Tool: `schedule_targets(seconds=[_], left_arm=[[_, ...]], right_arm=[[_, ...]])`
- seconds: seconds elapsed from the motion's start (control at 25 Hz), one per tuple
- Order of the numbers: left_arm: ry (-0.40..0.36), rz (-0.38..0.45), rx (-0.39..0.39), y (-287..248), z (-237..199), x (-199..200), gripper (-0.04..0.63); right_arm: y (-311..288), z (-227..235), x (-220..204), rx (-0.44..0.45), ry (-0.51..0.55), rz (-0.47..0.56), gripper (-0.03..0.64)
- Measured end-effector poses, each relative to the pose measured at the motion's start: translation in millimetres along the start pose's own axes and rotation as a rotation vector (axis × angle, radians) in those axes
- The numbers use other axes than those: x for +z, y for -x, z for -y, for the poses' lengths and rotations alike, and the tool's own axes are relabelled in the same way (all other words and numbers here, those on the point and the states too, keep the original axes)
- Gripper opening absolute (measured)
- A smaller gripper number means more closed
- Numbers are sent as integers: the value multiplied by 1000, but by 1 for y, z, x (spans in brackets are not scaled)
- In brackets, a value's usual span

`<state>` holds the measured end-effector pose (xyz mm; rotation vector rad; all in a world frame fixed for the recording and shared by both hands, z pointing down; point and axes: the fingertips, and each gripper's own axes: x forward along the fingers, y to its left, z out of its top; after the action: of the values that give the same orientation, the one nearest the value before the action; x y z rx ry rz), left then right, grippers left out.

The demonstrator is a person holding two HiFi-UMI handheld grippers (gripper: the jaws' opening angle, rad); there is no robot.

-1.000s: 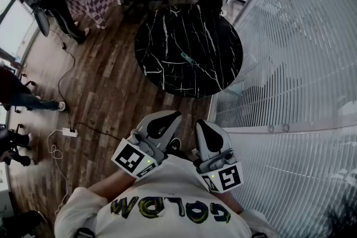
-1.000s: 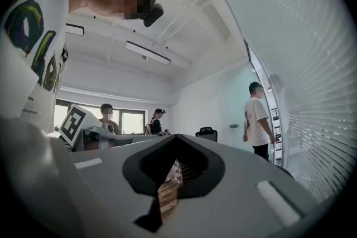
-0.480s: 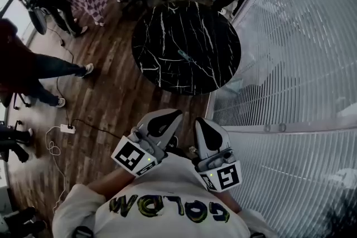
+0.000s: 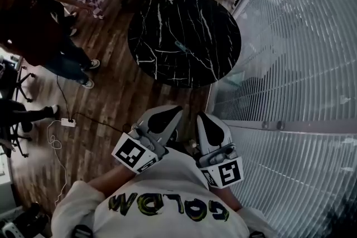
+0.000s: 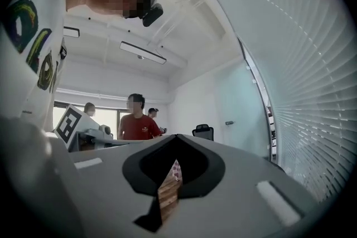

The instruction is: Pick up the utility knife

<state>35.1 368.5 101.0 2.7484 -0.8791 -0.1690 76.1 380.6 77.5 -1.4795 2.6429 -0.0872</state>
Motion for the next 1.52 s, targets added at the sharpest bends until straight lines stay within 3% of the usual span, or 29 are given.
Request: schedule_targets(seconds=[0.44,1.12,1.52], left_arm=[[11,2,5,-42,-54,-3,3],[11,20,-34,-102,-203,55,3],[20,-1,-34,-119,-249,58,3]], right_arm=[[-54,38,-15,7,2,-22,3],[-223,83,-7,5,24,-47,3],[-261,104,-17,-29,10,-65,3]])
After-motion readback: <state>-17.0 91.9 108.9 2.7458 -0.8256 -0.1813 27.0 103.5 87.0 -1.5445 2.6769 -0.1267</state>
